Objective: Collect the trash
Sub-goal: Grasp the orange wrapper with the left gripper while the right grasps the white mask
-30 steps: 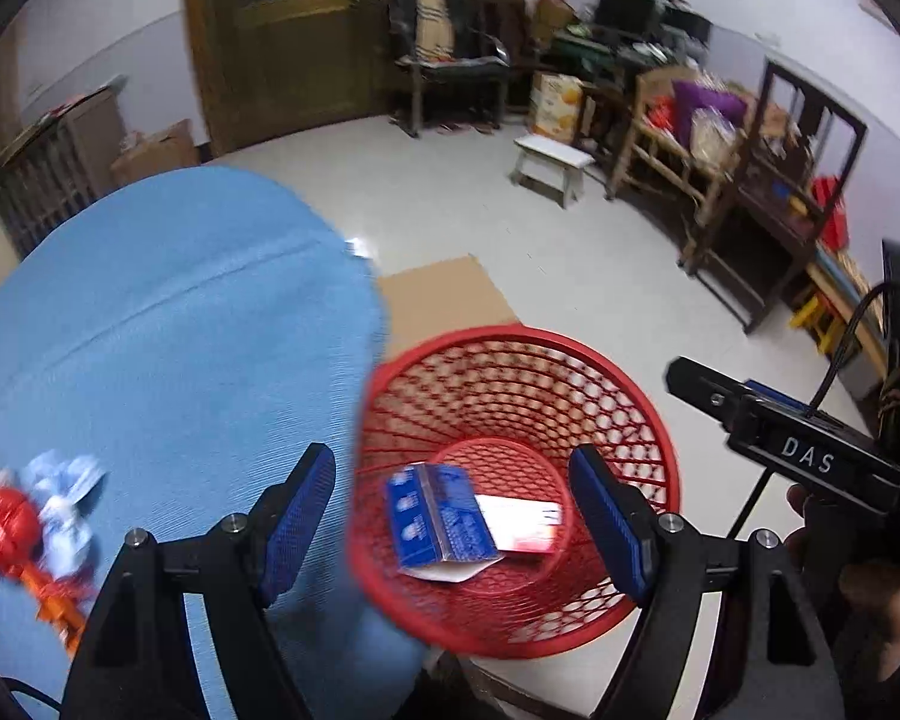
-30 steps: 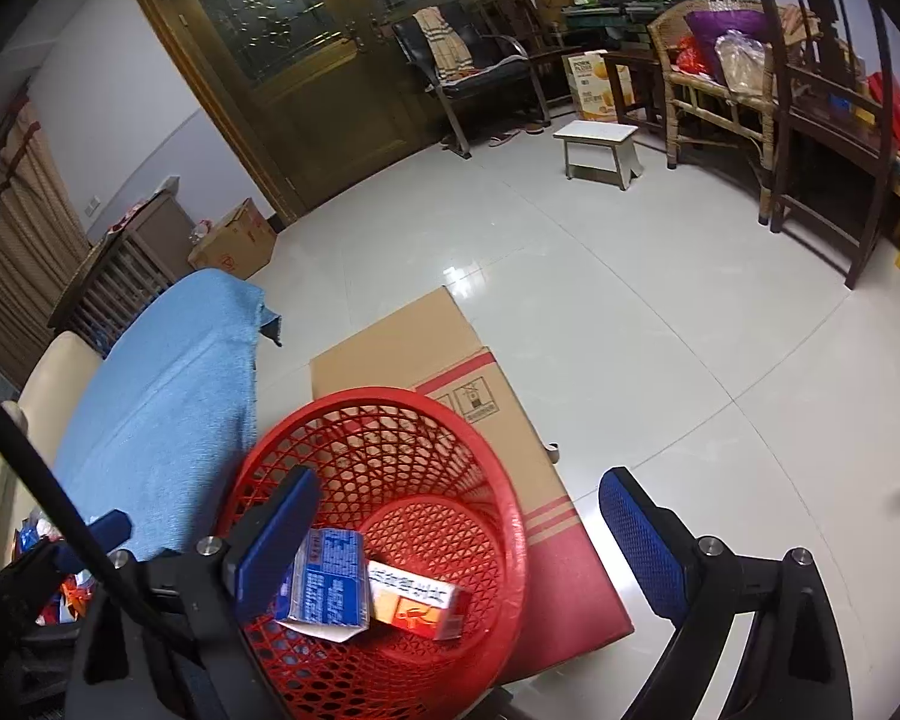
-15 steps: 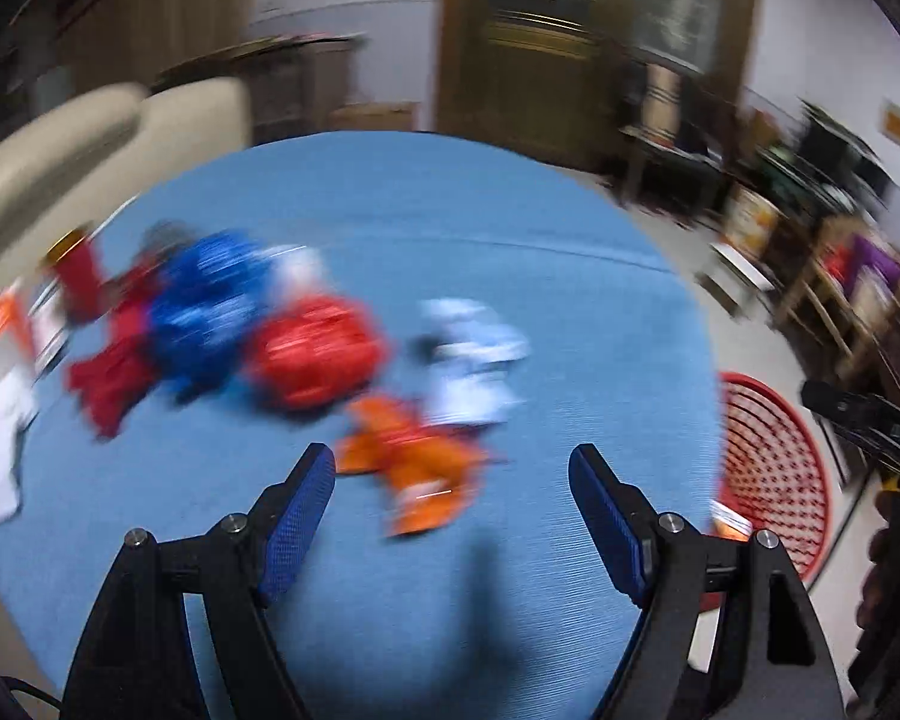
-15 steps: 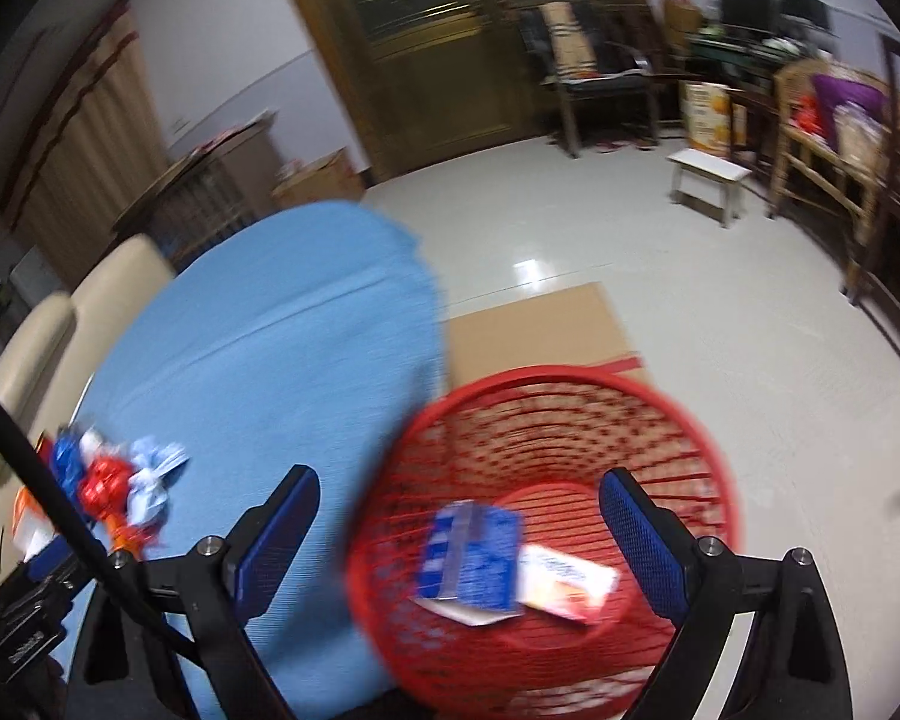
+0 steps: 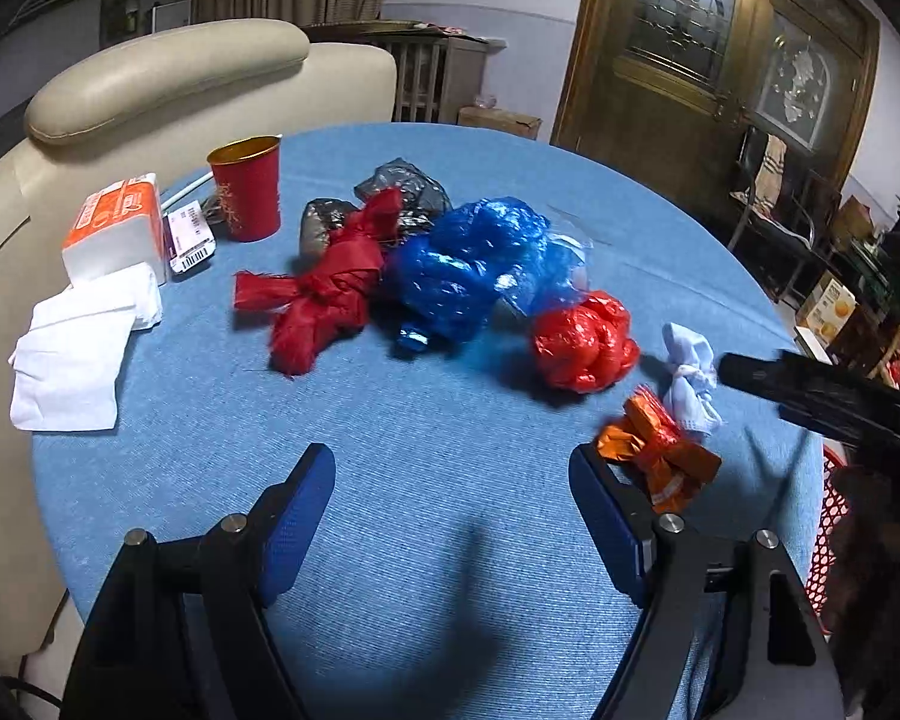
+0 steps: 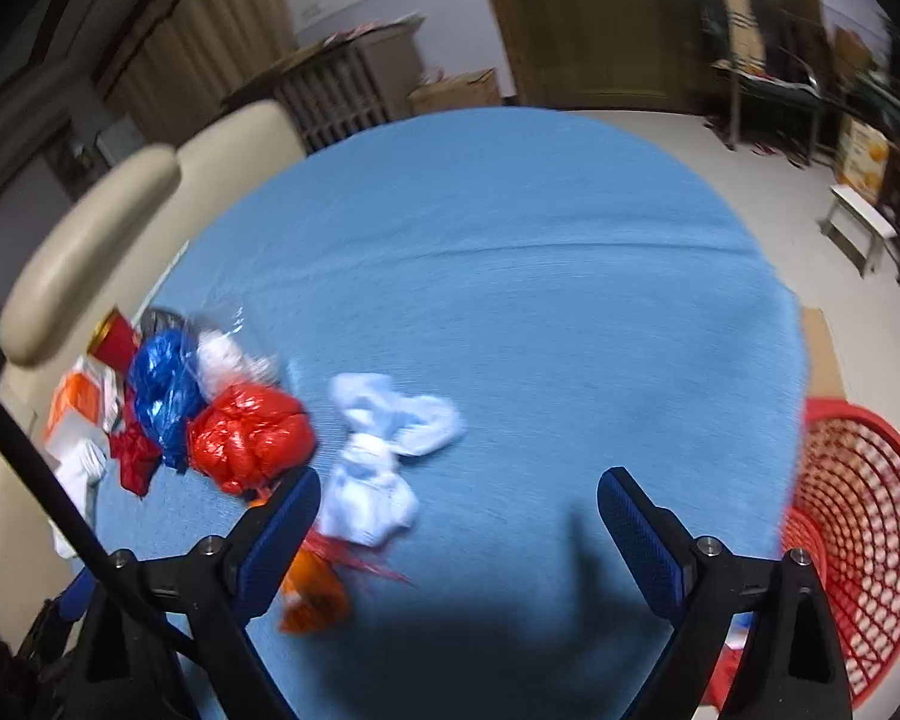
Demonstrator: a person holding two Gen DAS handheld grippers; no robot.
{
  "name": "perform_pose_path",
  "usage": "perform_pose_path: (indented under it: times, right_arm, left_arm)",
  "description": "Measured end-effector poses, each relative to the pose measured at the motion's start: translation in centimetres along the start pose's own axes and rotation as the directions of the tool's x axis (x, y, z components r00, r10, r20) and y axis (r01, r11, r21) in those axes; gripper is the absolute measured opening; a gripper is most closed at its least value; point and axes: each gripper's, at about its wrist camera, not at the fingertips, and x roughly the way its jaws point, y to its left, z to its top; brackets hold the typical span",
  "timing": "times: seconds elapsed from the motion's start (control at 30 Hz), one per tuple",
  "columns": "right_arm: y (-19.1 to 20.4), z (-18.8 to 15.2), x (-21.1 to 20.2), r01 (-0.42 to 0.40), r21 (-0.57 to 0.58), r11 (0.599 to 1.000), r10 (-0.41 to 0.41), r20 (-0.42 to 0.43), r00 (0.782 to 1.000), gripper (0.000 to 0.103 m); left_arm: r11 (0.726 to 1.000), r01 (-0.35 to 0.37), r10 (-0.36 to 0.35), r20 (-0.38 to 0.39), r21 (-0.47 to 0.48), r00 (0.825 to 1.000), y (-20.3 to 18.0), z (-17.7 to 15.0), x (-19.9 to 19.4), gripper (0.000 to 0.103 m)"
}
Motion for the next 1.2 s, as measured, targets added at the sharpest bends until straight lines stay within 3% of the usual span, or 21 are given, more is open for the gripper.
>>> perform_pose_path:
  times: [0.1, 0.17, 0.23, 0.33, 0.63, 0.87, 1.07, 1.13, 1.17, 1.2]
  right_arm:
    - [1.5, 0.4, 1.6, 0.021, -0.035, 0.999, -0.022, -0.015, 1.0, 0.089]
    - [2.1, 0.4, 2.9, 0.021, -0.056, 0.998, -0.024, -0.049, 0.999, 0.074]
    - [2.3, 0.3, 3.5, 0.001, -0.074, 0.997, -0.007, -0.081, 0.997, 0.035]
    - [1.8, -0.1, 2.8, -0.012, -0.084, 0.996, 0.007, -0.058, 0.998, 0.028]
    - [-3.9, -0.6, -1.6, -0.01, 0.018, 1.0, 0.009, 0.043, 0.999, 0.027]
    - [-6.8, -2.2, -3.4, -0.024, 0.057, 0.998, 0.02, 0.067, 0.998, 0.028]
    - [-7.9, -2.4, -4.4, -0.036, 0.073, 0.997, 0.03, 0.079, 0.996, 0.028]
    - [-8.0, -2.4, -4.5, -0.037, 0.072, 0.997, 0.031, 0.081, 0.996, 0.028]
    - [-8.0, -2.4, -4.6, -0.038, 0.072, 0.997, 0.032, 0.082, 0.996, 0.028]
    - [-8.0, -2.4, -4.6, -0.039, 0.073, 0.997, 0.033, 0.083, 0.996, 0.027]
  left_arm:
    - [1.0, 0.003, -0.003, 0.008, 0.001, 1.0, 0.3, 0.1, 0.2, 0.081]
    - [1.0, 0.008, -0.008, 0.009, 0.005, 1.0, -0.1, 0.3, 0.2, 0.081]
    - [1.0, 0.014, -0.014, 0.006, 0.015, 1.0, -0.6, 0.5, 0.4, 0.081]
    - [0.999, 0.028, -0.028, -0.003, 0.031, 1.0, -1.8, 0.8, 0.8, 0.081]
    - [0.994, 0.067, -0.062, -0.055, 0.088, 0.997, -8.2, 2.0, 2.8, 0.081]
    - [0.994, 0.002, 0.011, -0.111, 0.113, 0.994, -11.8, 2.3, 5.5, 0.081]
    - [0.991, -0.042, 0.063, -0.167, 0.129, 0.984, -12.3, 1.7, 7.6, 0.08]
    - [0.991, -0.033, 0.057, -0.185, 0.128, 0.981, -12.1, 1.6, 7.9, 0.062]
    - [0.991, -0.03, 0.056, -0.195, 0.131, 0.979, -12.1, 1.5, 8.0, 0.048]
    - [0.99, -0.03, 0.056, -0.197, 0.135, 0.979, -12.1, 1.5, 8.1, 0.041]
